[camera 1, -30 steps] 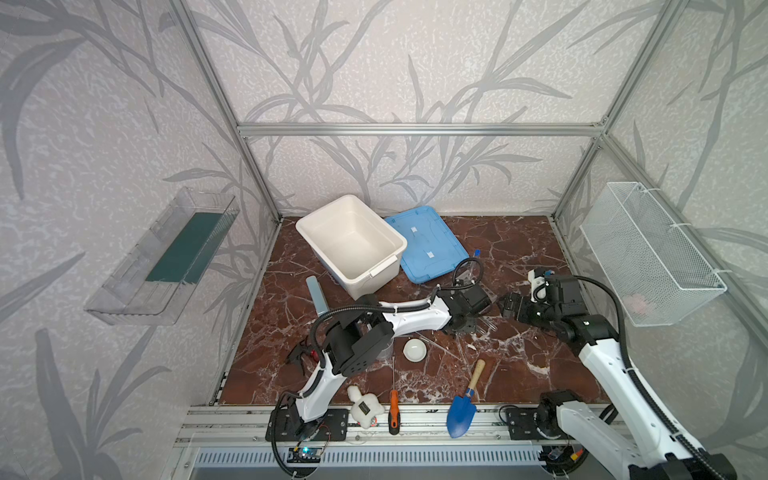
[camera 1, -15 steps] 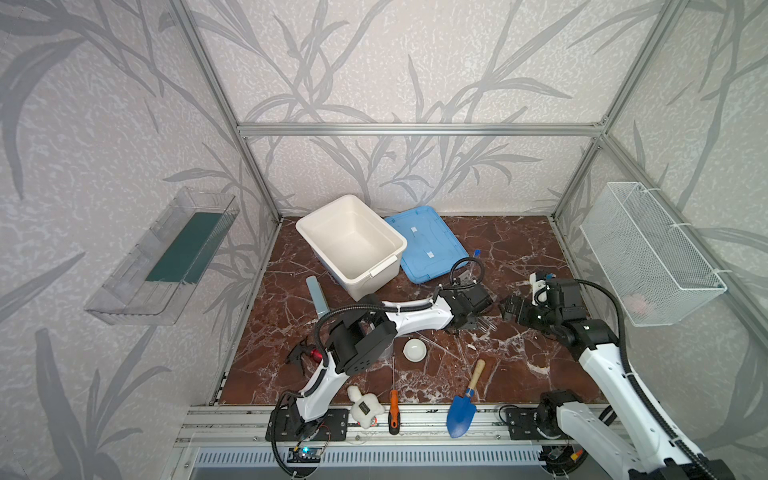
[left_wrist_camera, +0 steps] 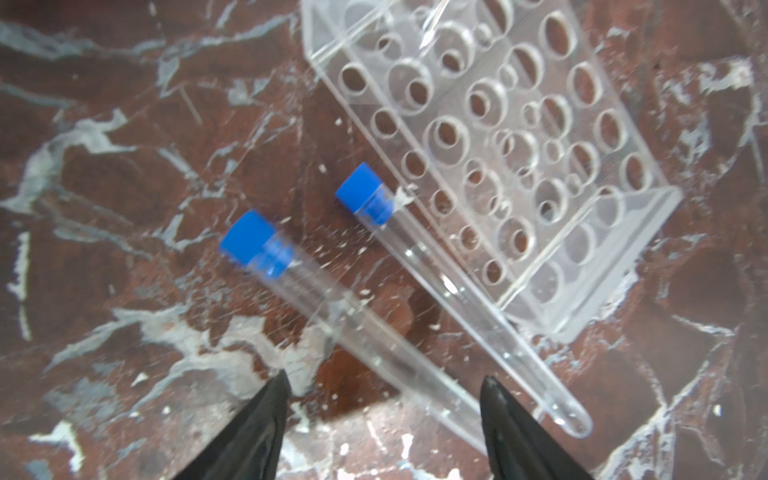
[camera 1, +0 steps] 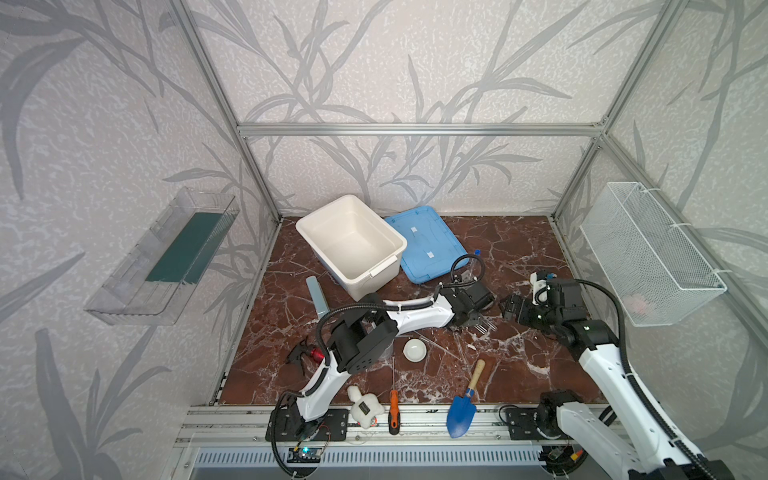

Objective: Organize the chemistry lab equipment
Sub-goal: 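Lower the left gripper onto the next blue-capped tube while the right arm draws back, then close the left gripper on the tube and lift it upright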

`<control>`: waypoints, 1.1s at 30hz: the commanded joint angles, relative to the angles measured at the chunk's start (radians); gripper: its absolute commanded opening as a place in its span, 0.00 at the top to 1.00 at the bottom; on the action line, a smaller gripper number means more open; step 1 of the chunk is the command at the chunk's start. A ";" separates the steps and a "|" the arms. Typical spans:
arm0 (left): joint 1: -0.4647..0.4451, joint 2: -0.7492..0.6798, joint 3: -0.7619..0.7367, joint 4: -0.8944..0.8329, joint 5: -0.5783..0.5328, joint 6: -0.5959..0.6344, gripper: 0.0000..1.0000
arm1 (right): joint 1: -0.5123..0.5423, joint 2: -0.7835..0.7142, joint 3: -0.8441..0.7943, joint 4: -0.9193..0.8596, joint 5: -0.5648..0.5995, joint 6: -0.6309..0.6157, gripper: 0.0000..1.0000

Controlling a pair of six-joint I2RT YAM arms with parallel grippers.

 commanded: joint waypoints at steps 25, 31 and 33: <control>0.032 -0.032 -0.076 -0.170 0.052 0.013 0.57 | -0.020 -0.014 0.015 -0.006 -0.017 -0.008 0.00; 0.055 -0.091 -0.172 -0.117 0.059 0.039 0.63 | -0.020 -0.011 0.010 0.005 -0.028 0.004 0.00; 0.068 -0.089 -0.173 -0.102 0.067 0.048 0.63 | -0.020 -0.011 0.011 0.002 -0.031 0.006 0.00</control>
